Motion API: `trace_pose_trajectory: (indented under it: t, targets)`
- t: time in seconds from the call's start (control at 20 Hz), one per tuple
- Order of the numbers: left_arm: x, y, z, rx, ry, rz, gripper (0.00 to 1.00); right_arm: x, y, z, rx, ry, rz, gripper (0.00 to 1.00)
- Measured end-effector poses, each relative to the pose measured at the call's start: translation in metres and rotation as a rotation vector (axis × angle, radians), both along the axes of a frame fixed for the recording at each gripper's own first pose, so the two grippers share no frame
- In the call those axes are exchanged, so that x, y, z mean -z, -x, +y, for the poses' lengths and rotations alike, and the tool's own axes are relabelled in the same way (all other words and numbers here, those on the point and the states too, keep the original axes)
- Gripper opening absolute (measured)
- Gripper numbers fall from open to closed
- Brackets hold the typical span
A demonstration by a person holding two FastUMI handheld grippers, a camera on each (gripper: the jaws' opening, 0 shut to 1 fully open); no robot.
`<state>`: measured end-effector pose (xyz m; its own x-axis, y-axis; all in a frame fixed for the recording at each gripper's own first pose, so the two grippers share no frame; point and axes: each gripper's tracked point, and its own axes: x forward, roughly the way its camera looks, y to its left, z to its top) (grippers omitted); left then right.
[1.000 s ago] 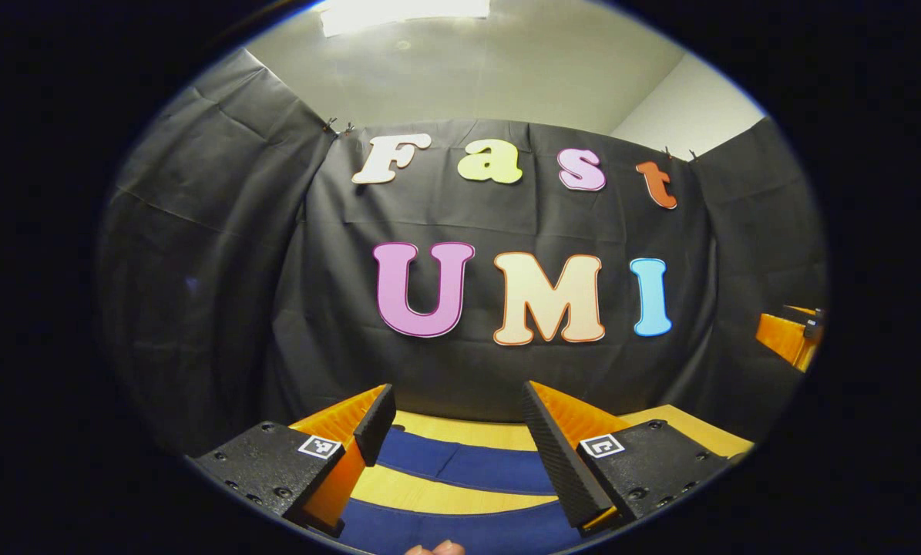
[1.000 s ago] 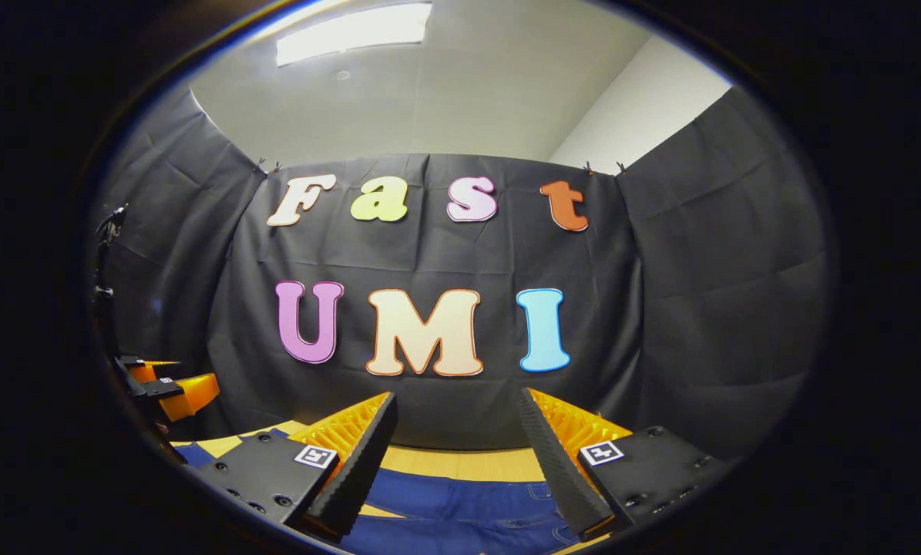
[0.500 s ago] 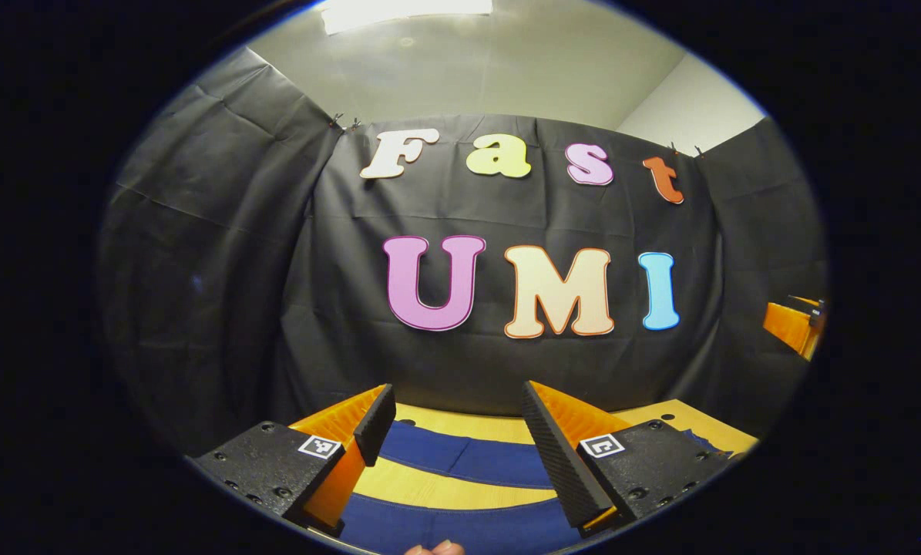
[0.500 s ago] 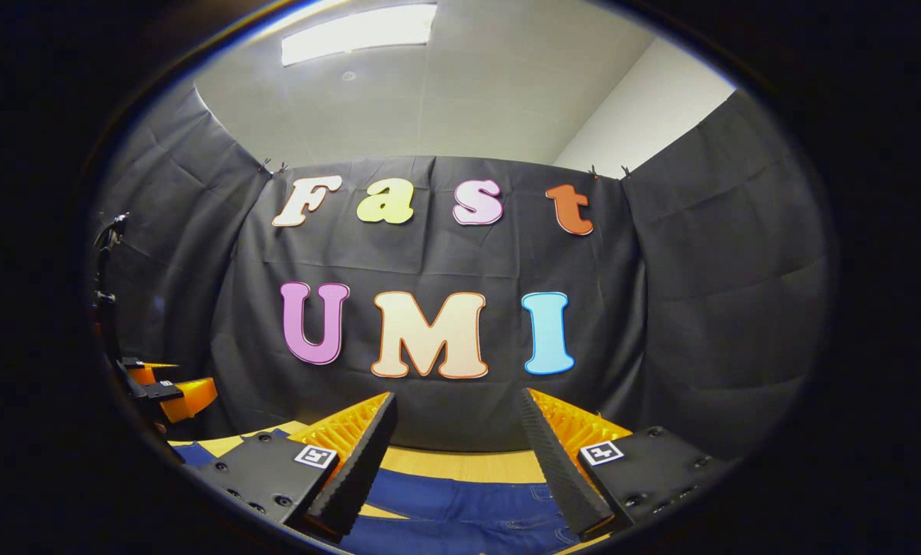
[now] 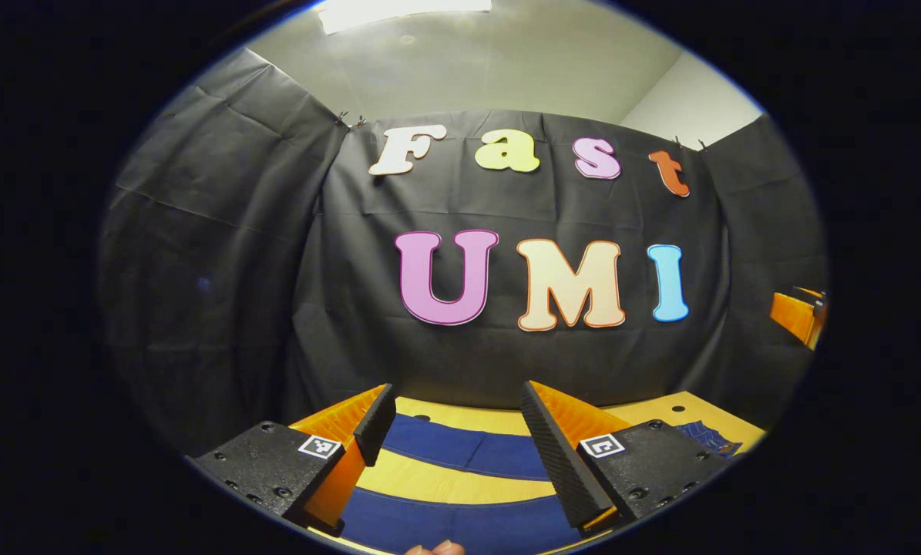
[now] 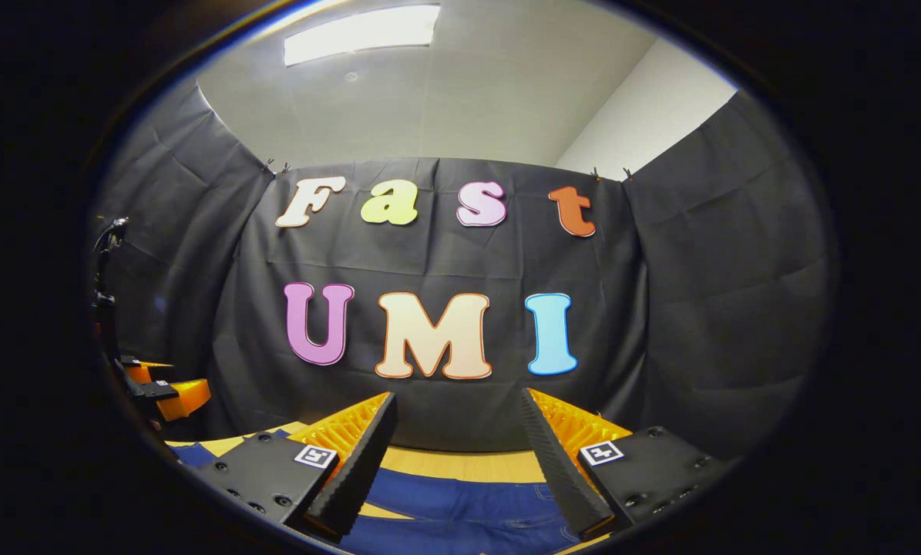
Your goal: Grasp the waist and the cuffs of the jeans and fold them to make the two legs overlap; first hold the waist and fold one-third of the jeans toward the cuffs, then hold the cuffs and fold the remaining one-third in the same direction to finish folding.
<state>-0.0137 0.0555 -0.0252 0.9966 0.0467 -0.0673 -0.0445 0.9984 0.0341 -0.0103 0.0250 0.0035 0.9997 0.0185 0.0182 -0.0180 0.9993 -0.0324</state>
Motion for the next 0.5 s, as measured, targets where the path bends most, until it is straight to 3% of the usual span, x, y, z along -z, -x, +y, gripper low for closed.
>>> trace_pose_trajectory:
  t: [0.3, 0.45, 0.5]
  targets:
    - [0.028, 0.015, 0.033, 0.09, -0.237, 0.101, 0.96, 0.011, 0.004, -0.002, 0.02, 0.002, 0.019, 0.98]
    - [0.067, 0.03, 0.053, 0.186, -0.443, 0.247, 1.0, 0.017, 0.005, -0.003, 0.031, -0.002, 0.028, 0.98]
    - [0.081, 0.036, 0.063, 0.214, -0.526, 0.3, 0.95, 0.018, 0.006, -0.003, 0.035, -0.002, 0.029, 1.0]
